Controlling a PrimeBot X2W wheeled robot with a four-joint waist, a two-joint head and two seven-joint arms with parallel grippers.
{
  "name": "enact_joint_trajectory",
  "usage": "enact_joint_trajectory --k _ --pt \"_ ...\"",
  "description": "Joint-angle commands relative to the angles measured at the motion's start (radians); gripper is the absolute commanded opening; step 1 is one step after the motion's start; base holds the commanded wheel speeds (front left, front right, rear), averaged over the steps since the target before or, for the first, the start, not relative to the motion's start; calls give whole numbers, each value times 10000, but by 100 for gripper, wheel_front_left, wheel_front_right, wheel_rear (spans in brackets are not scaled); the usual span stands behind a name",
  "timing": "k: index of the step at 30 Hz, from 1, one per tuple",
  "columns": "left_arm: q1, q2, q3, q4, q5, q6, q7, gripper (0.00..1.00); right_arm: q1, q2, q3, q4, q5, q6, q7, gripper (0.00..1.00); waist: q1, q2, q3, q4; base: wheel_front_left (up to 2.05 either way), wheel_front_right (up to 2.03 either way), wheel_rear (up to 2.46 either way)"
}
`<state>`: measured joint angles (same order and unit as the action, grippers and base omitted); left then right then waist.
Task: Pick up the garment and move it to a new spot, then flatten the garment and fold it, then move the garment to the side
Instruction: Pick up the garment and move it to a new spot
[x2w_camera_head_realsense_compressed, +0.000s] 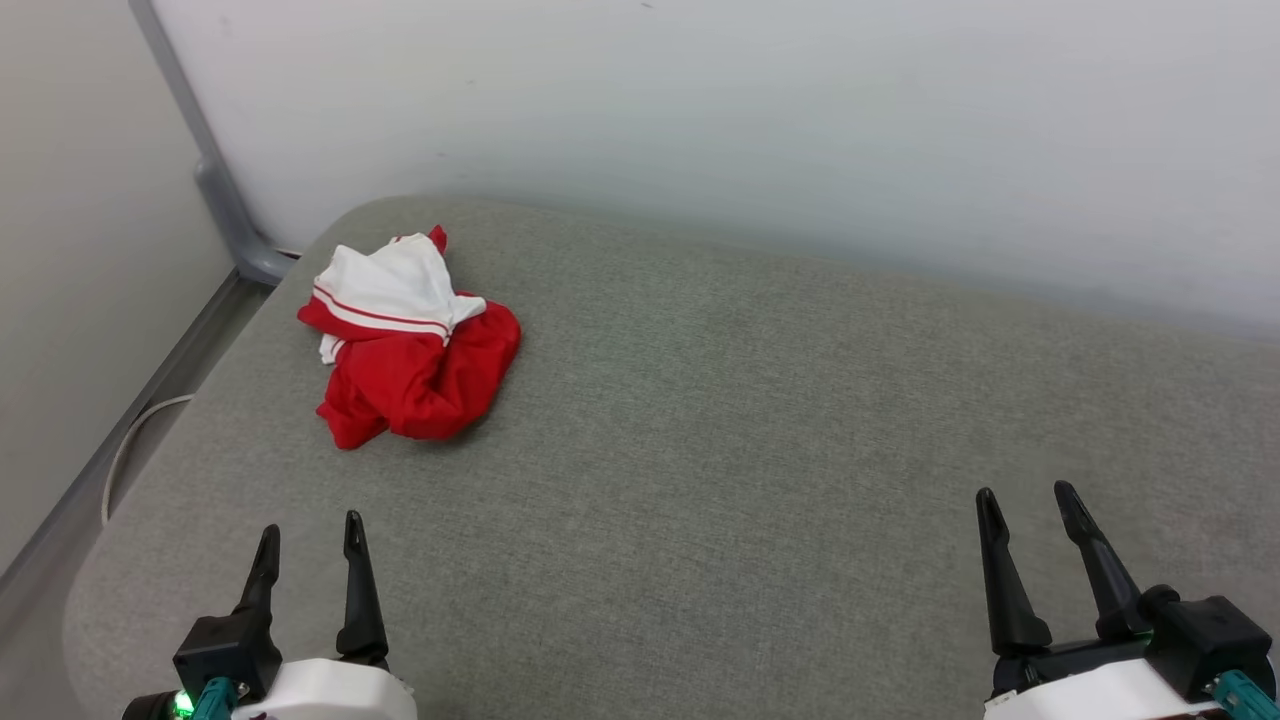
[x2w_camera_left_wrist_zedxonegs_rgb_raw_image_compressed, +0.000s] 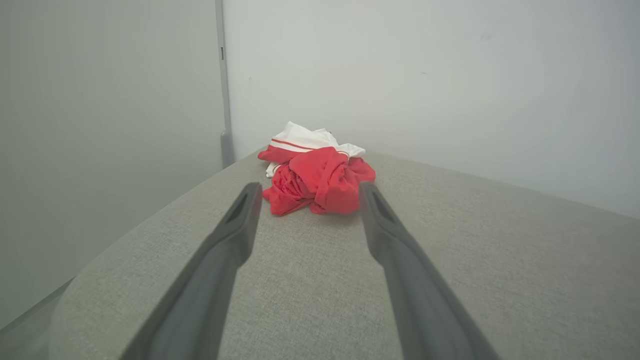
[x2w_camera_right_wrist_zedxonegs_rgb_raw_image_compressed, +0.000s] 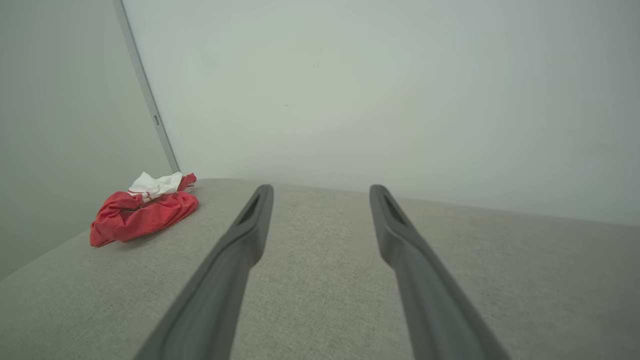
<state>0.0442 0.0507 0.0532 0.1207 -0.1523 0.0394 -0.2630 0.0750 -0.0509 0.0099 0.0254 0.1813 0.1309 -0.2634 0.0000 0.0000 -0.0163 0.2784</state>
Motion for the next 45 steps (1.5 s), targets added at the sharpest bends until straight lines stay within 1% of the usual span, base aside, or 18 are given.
enact_joint_trajectory --k 1,16,24,31,33,37,42,45 --pt "34 -9 45 0 57 8 -28 100 67 11 29 -47 -70 -3 -21 100 0 0 11 287 0 0 0" --pt "83 -5 303 109 63 -21 -28 100 151 13 218 -122 -89 -3 -21 100 0 0 -23 1194 0 0 0" --pt "97 -7 403 166 94 -48 -28 100 131 13 197 -87 -61 -3 -21 100 0 0 -48 1397 0 0 0" --pt "35 -7 506 232 76 -70 -28 100 70 13 232 -79 -31 -3 -21 100 0 0 -39 1371 0 0 0" --pt "-128 -7 562 263 130 -159 -28 100 71 13 230 -105 -55 -3 -21 100 0 0 -16 1330 0 0 0" --pt "-771 9 897 425 -59 -592 -28 100 -84 13 273 -191 -238 -3 -21 100 0 0 218 1160 0 0 0" --pt "-2246 488 1230 592 102 -1014 -28 100 -419 13 236 -420 -684 -5 -21 100 0 0 866 779 0 0 0" --pt "-3406 874 1444 885 59 -1224 -28 100 -697 13 228 -568 -1018 -3 -21 100 0 0 1362 529 0 0 0"
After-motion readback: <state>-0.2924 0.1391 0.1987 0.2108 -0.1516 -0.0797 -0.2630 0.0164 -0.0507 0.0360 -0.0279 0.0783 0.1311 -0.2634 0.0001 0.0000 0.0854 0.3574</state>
